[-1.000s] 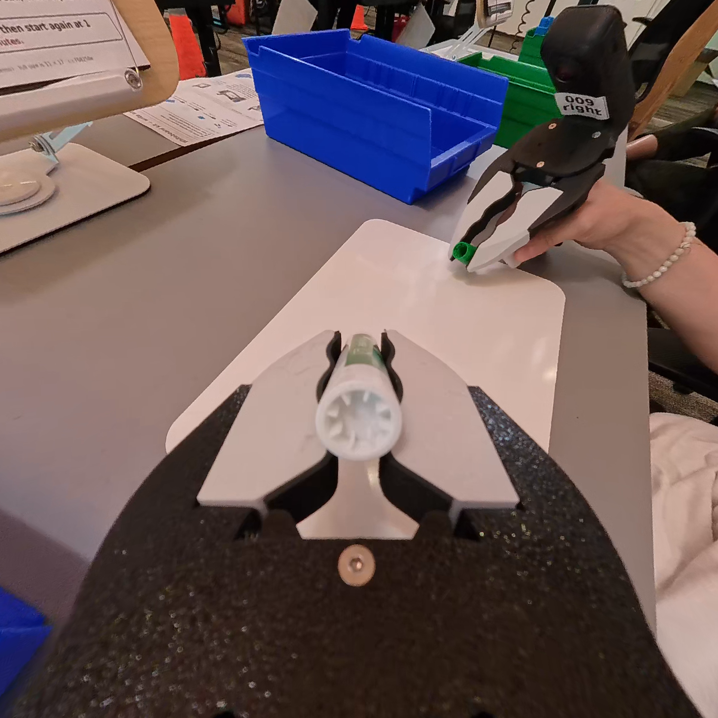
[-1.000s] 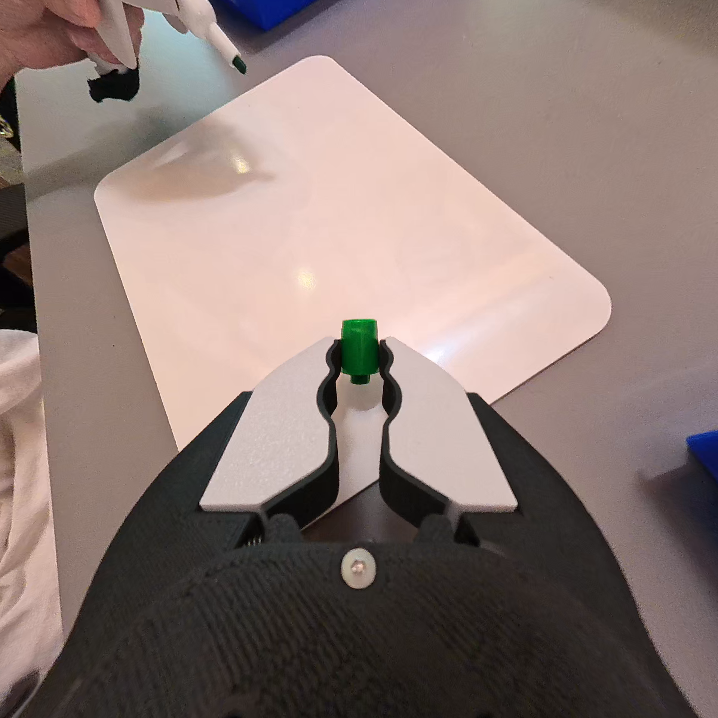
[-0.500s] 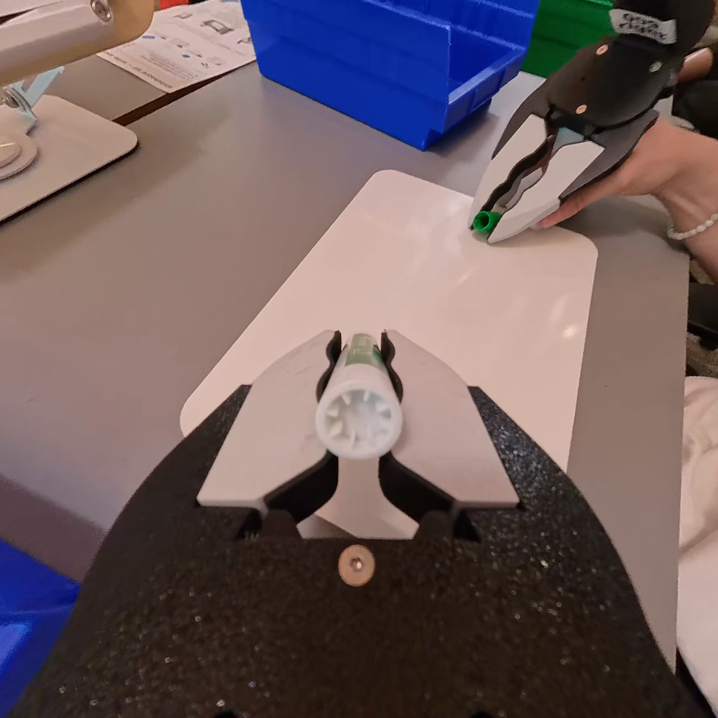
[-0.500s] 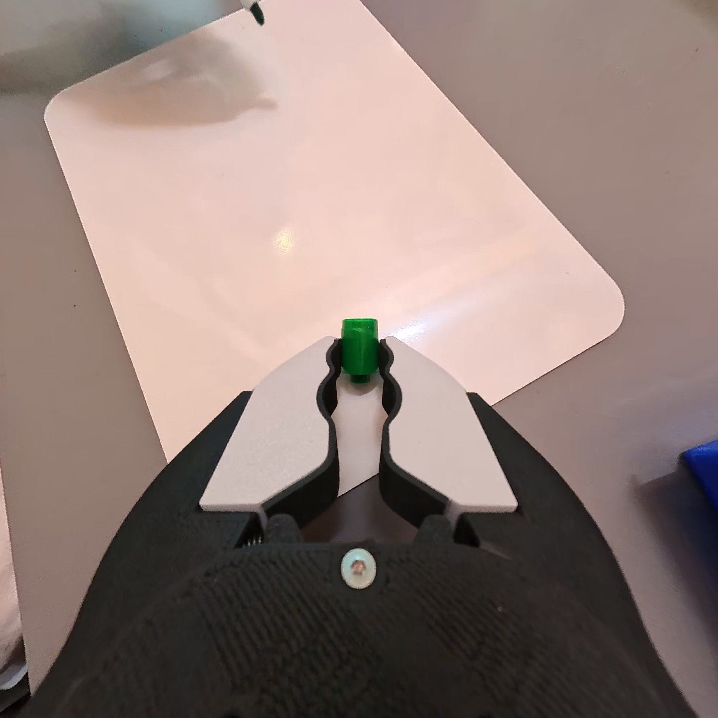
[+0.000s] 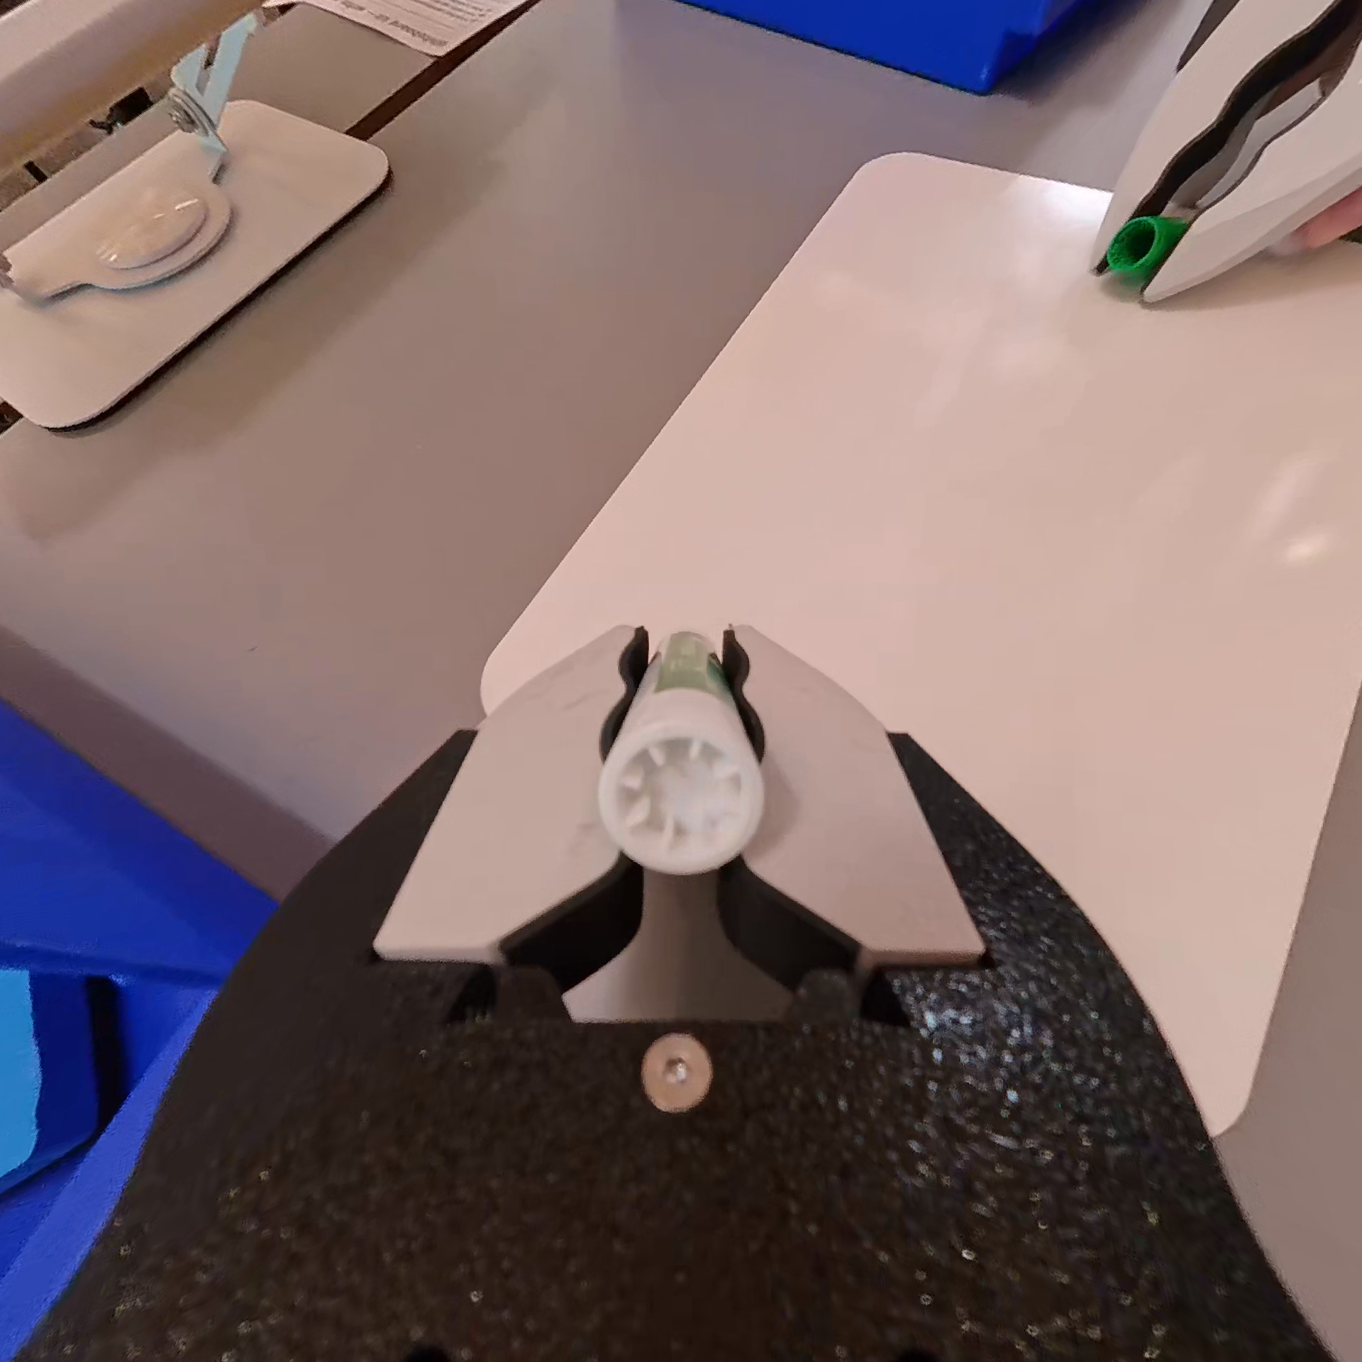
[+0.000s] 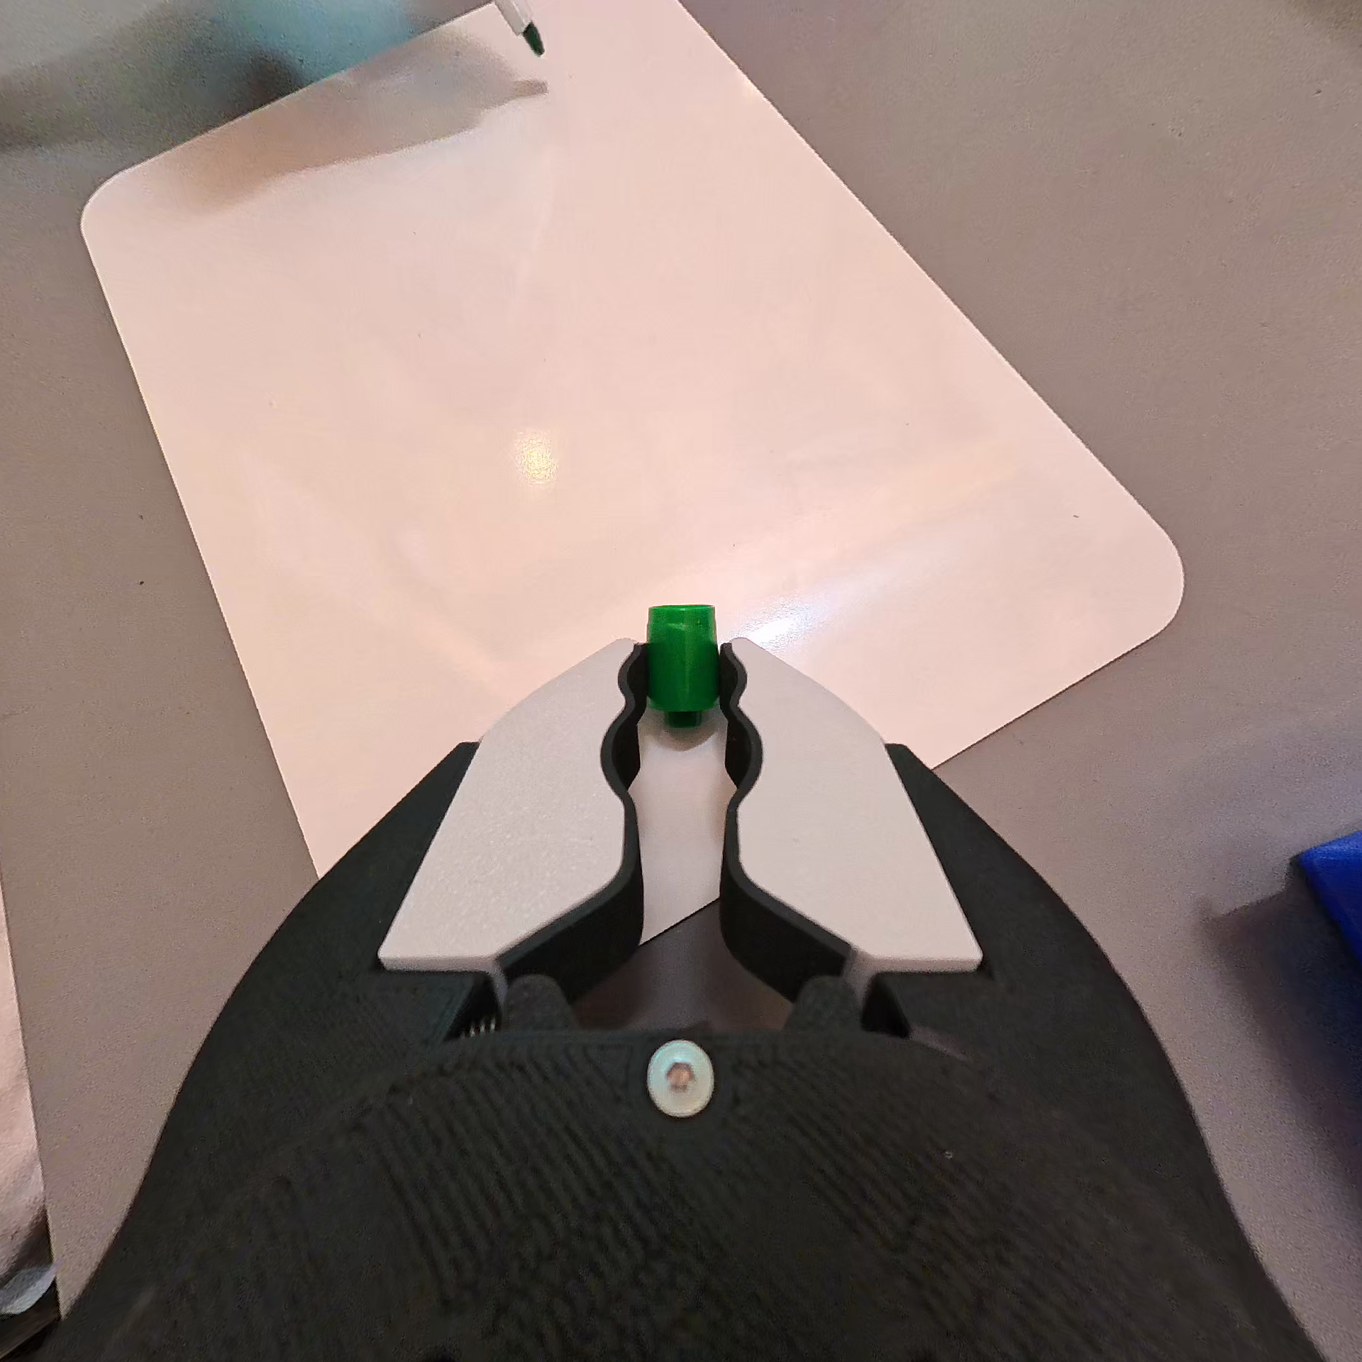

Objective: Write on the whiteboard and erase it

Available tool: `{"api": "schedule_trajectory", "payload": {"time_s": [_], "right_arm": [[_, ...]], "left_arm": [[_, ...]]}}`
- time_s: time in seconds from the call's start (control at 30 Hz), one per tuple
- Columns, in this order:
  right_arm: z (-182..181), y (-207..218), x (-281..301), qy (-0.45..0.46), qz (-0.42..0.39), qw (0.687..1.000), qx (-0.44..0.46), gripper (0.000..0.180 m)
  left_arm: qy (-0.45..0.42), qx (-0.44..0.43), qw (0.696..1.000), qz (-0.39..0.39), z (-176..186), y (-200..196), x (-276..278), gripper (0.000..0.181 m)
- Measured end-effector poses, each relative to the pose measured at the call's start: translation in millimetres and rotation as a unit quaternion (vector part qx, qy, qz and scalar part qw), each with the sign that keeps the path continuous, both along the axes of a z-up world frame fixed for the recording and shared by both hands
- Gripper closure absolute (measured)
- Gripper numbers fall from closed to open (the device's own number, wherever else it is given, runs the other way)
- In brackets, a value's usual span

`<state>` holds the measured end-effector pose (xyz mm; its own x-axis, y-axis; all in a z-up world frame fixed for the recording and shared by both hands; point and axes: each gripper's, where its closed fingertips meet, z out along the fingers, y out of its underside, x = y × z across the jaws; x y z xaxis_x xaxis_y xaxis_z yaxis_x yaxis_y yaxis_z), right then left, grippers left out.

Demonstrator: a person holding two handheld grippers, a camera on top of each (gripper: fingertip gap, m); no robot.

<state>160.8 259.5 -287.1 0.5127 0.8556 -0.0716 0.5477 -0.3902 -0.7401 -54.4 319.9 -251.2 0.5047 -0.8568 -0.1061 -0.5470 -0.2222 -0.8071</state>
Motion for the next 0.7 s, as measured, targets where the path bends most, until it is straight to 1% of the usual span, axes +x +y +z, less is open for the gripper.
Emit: {"api": "schedule_trajectory", "payload": {"time_s": [0.03, 0.3, 0.7], "right_arm": [[0.0, 0.1, 0.0, 0.000, 0.000, 1.000, 0.000, 0.161], [0.0, 0.2, -0.1, 0.000, 0.000, 1.000, 0.000, 0.161], [-0.1, 0.4, -0.1, 0.000, 0.000, 1.000, 0.000, 0.161]], "left_arm": [[0.000, 0.001, 1.000, 0.001, -0.4, 1.0, -0.9, 0.162], [0.018, 0.016, 1.000, 0.006, 0.2, 7.4, -8.7, 0.162], [0.075, 0.043, 0.996, 0.003, -8.7, 8.8, -13.8, 0.162]]}}
